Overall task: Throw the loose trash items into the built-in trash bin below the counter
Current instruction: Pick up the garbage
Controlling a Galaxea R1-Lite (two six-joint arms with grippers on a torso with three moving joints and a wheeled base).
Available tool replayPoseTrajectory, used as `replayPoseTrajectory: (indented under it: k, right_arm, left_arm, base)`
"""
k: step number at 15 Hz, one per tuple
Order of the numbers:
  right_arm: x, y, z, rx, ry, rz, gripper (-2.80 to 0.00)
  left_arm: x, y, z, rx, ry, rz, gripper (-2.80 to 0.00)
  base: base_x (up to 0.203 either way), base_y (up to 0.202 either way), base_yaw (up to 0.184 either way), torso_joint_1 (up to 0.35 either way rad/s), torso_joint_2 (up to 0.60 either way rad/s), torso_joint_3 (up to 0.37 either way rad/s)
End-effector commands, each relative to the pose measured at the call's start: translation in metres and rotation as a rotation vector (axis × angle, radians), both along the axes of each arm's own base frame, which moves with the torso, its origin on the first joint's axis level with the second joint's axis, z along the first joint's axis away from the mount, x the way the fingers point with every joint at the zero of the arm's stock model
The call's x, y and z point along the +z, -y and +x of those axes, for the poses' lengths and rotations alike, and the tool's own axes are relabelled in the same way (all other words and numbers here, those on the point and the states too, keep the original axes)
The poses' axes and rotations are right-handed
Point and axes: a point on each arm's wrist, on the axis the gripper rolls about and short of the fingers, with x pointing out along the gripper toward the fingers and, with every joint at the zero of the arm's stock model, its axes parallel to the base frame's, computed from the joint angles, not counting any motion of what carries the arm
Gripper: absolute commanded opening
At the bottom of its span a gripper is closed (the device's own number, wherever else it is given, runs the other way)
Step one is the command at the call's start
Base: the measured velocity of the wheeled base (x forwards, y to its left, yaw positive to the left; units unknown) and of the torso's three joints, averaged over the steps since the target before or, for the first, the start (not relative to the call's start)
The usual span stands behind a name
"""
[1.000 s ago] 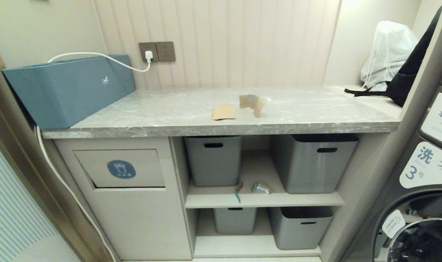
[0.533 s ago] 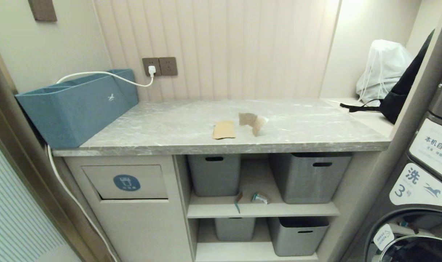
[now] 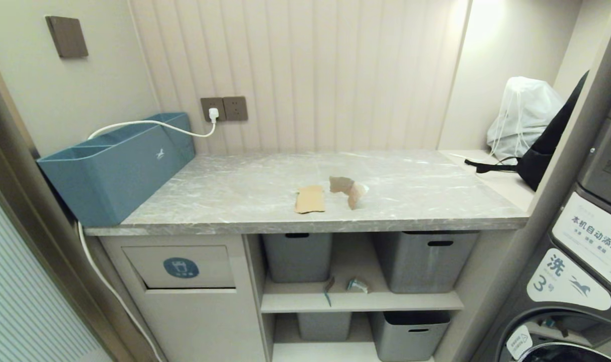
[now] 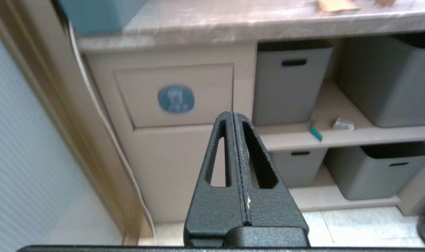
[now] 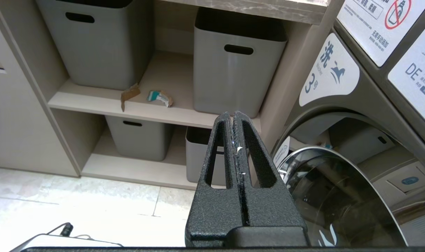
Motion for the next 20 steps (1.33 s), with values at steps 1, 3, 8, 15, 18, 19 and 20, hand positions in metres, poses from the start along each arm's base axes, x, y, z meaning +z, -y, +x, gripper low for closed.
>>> replayPoseTrajectory:
  k: [1, 3, 8, 15, 18, 19, 20]
  right_arm:
    - [0.0, 0.0, 0.0, 0.001, -0.002, 0.003, -2.8]
    - [0.0, 0.0, 0.0, 0.002, -0.002, 0.004, -2.8]
    - [0.0, 0.0, 0.0, 0.002, -0.002, 0.003, -2.8]
    - [0.0, 0.0, 0.0, 0.006, -0.001, -0.005, -2.8]
    - [0.0, 0.0, 0.0, 0.005, -0.001, -0.005, -2.8]
    - [0.0, 0.0, 0.0, 0.005, -0.001, -0.005, -2.8]
    - [0.0, 0.0, 0.0, 0.005, -0.001, -0.007, -2.8]
  left_arm:
    - [0.012, 0.0, -0.002, -0.015, 0.03, 0.003, -2.8]
    - [0.054, 0.001, -0.001, -0.058, 0.048, -0.002, -2.8]
    - [0.194, 0.022, 0.123, -0.421, -0.192, -0.229, -2.8]
    - [0.242, 0.11, 0.378, -0.705, -0.472, -0.941, -2.8]
    - [0.195, 0.141, 0.438, -0.774, -0.628, -1.025, -2.8]
    - [0.181, 0.148, 0.452, -0.781, -0.646, -1.025, 0.0]
    - [0.168, 0.154, 0.465, -0.784, -0.658, -1.014, 0.0]
  base:
    - [0.0, 0.0, 0.0, 0.03, -0.06, -0.033]
    - [0.0, 0.0, 0.0, 0.012, -0.01, -0.01]
    - [0.0, 0.0, 0.0, 0.0, 0.0, 0.0]
    - [0.0, 0.0, 0.0, 0.0, 0.0, 0.0]
    - [0.0, 0.0, 0.0, 0.0, 0.0, 0.0]
    - [0.0, 0.0, 0.0, 0.0, 0.0, 0.0]
    - [0.0, 0.0, 0.0, 0.0, 0.0, 0.0]
